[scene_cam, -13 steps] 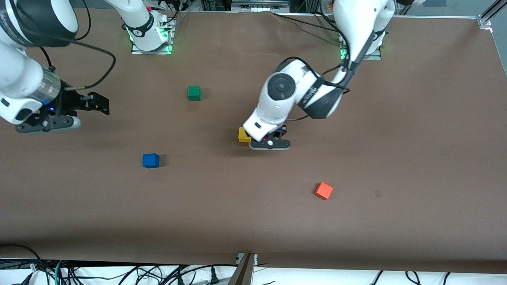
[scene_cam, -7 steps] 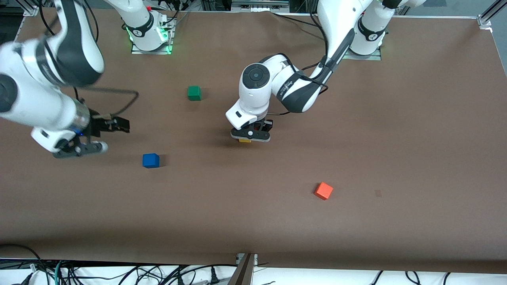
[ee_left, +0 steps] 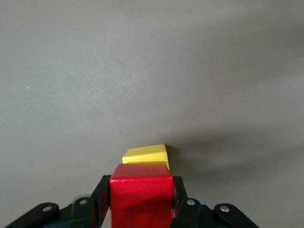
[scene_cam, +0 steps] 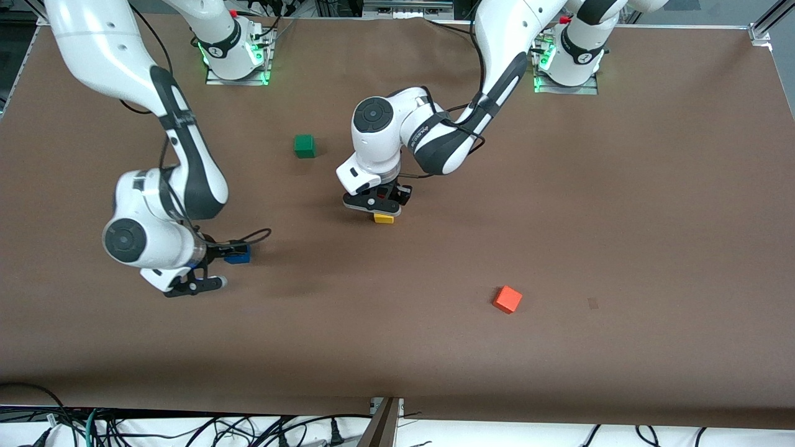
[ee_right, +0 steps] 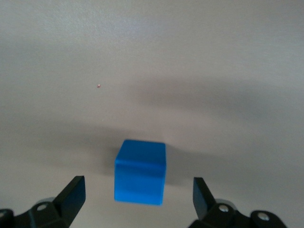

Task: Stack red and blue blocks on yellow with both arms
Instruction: 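Lower the red cube onto the yellow cube while the right gripper grasps blue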

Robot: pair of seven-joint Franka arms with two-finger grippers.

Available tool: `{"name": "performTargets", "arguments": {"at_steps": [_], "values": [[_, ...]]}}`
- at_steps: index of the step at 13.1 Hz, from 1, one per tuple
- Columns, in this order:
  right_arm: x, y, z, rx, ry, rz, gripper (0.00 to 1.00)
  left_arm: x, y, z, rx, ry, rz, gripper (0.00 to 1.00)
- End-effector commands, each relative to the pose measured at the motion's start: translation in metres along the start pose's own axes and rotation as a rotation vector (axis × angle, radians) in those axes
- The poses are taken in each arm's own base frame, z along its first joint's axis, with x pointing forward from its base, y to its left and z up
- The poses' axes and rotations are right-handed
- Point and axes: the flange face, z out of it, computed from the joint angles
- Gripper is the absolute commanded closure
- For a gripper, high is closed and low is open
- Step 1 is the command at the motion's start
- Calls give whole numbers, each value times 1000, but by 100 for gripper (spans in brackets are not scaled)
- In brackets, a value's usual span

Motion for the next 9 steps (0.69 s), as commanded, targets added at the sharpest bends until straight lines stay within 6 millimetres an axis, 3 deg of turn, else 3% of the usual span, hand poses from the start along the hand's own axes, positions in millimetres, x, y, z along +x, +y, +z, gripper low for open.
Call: {"name": "performTargets", "arguments": {"at_steps": [1, 6, 9], "values": [[5, -6, -6, 13, 11, -21, 0, 8, 6, -3, -23, 61, -45, 82], [3, 0, 25, 21, -2, -4, 3, 11, 3, -8, -35, 73, -136, 83], [-3, 1, 35, 22, -22, 0, 32, -1, -3, 4, -46, 75, -141, 83]]}}
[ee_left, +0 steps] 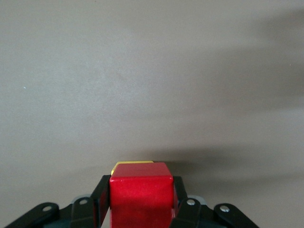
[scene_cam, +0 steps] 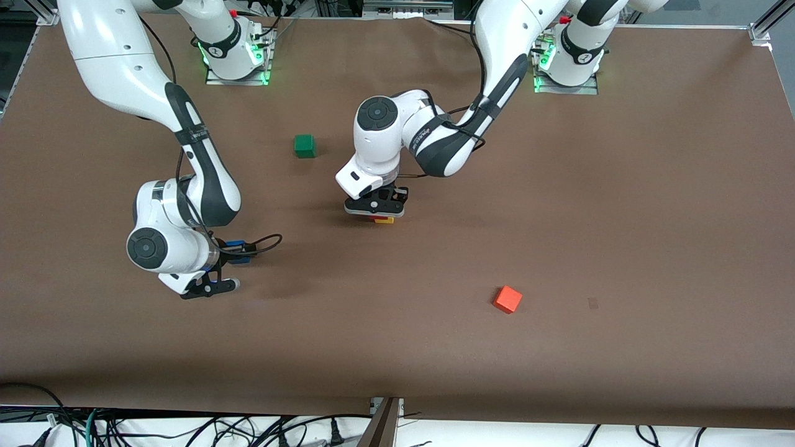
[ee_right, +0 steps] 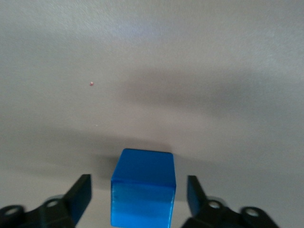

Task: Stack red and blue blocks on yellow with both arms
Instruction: 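Lower the red cube onto the yellow cube while the right gripper grasps blue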

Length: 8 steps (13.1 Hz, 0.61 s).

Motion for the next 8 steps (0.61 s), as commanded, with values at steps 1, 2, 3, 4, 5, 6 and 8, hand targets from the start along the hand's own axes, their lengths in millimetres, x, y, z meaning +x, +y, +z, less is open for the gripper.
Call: {"name": "performTargets", "arguments": {"at_steps": [1, 2, 3, 4, 5, 6, 8], "values": [[-4, 4, 10, 20, -7, 0, 38, -9, -6, 7, -11, 33, -20, 83], [-5, 5, 11, 37, -12, 20, 44, -10, -6, 9, -11, 34, -27, 83], [-4, 1, 8, 63, -10, 27, 59, -11, -6, 9, -9, 32, -26, 83], [-3, 0, 1, 67, -2, 24, 70, -12, -9, 10, -4, 28, -26, 83], [-3, 0, -7, 73, -15, 29, 71, -15, -10, 6, -2, 28, -23, 83], [1, -6, -25, 75, -22, 21, 73, -18, -13, 4, 4, 25, -22, 83], [5, -16, -71, 80, -52, 33, 73, -20, -19, -5, 8, 28, -18, 83]]}}
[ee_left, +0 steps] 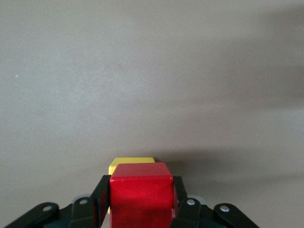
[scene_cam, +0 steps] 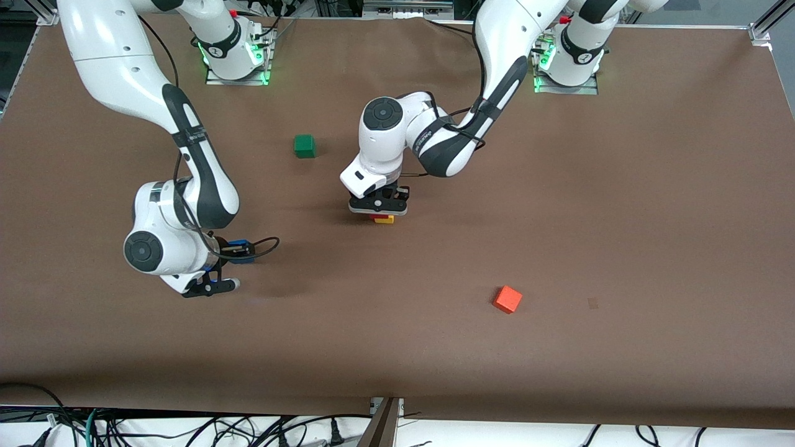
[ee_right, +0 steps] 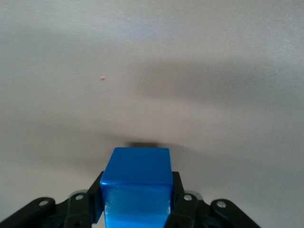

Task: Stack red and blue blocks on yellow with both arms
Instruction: 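Lower the red cube onto the yellow cube while the right gripper grasps blue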

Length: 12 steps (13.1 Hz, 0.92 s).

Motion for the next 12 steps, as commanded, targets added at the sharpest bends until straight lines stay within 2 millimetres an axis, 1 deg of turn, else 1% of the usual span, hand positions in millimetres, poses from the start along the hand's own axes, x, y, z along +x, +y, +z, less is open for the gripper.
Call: {"name": "performTargets", "arguments": {"at_steps": [1, 3, 5, 6, 7, 9, 10, 11, 12], "values": [[0, -21, -65, 22, -29, 7, 73, -9, -13, -15, 24, 20, 6, 83], [-8, -45, -101, 21, -25, 6, 72, -10, -14, -11, 24, 18, 6, 83], [-19, -72, -122, 14, -20, 52, 71, -11, -13, -8, 19, 19, 5, 82], [-22, -83, -128, 18, -14, 60, 70, -11, -12, -8, 17, 19, 0, 74], [-29, -92, -143, 37, -2, 61, 69, -10, -12, -8, 15, 20, -6, 71], [-45, -102, -163, 37, -30, 88, 69, -10, -12, -8, 14, 21, -8, 47], [-49, -106, -169, 36, -28, 95, 69, -9, -11, -7, 14, 21, -8, 39], [-52, -108, -174, 36, -24, 93, 69, -8, -12, -8, 13, 22, -3, 0], [-55, -109, -182, 37, -15, 90, 69, -8, -11, -8, 11, 22, -5, 0]]}}
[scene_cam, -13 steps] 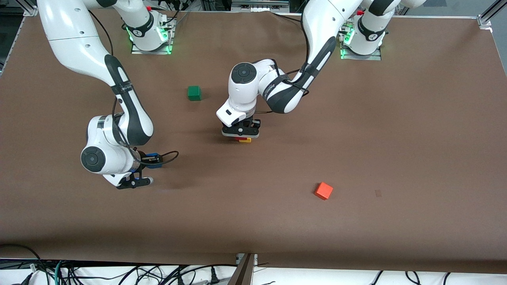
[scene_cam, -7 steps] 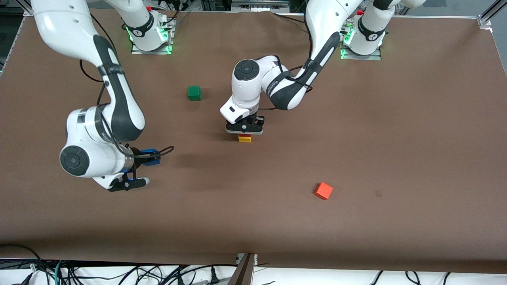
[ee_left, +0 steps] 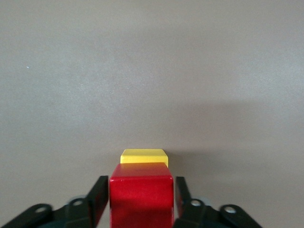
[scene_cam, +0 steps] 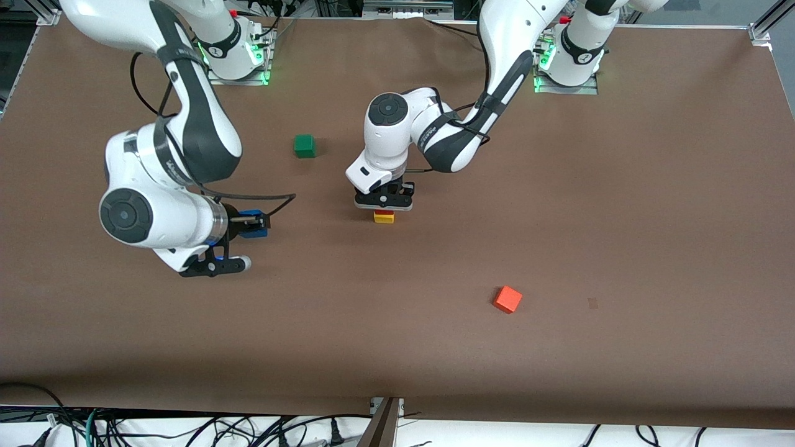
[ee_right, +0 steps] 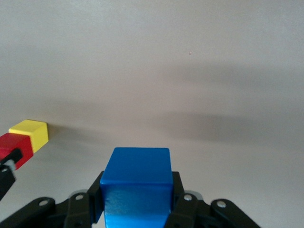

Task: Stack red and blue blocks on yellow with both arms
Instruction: 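Release the red cube and raise the left gripper while the right gripper lifts blue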

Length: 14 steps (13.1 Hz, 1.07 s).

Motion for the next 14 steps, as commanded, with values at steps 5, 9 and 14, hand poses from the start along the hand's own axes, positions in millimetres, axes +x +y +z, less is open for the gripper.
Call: {"name": "performTargets", "arguments": {"at_steps": [5, 9, 14], "values": [[-23, -10, -22, 5, -39, 58, 69, 22, -21, -44, 8, 35, -38, 0], [-28, -44, -16, 54, -44, 115, 69, 80, -101, -137, 95, 37, -119, 0], [-41, -116, 9, 87, -27, 242, 69, 166, -281, -241, 86, 72, -218, 0]]}}
